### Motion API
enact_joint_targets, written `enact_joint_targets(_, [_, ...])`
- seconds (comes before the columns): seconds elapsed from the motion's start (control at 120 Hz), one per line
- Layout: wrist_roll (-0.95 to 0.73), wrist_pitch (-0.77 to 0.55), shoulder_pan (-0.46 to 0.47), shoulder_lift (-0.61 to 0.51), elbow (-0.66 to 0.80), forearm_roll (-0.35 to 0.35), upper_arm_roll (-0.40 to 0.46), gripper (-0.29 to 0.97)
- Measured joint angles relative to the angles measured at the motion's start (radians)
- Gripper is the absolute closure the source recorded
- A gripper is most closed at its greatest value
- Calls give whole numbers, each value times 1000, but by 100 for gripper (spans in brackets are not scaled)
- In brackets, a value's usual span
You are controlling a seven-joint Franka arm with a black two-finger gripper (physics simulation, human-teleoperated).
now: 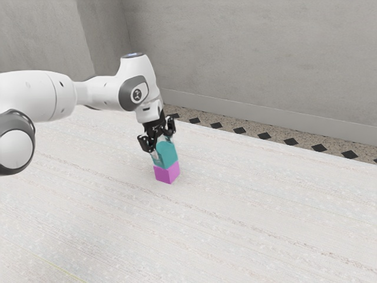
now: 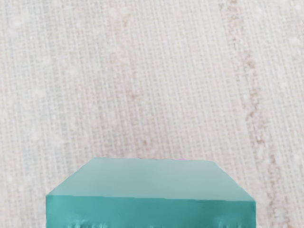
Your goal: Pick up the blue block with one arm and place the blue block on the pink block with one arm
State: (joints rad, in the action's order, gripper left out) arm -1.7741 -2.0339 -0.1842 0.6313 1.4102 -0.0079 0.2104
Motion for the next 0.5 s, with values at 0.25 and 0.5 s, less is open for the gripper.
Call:
enact_joint_targets(0.25, [16, 9, 0, -30, 12, -16, -3, 5])
enact_joint_targets(0.5, [41, 163, -10, -320, 68, -18, -1, 2])
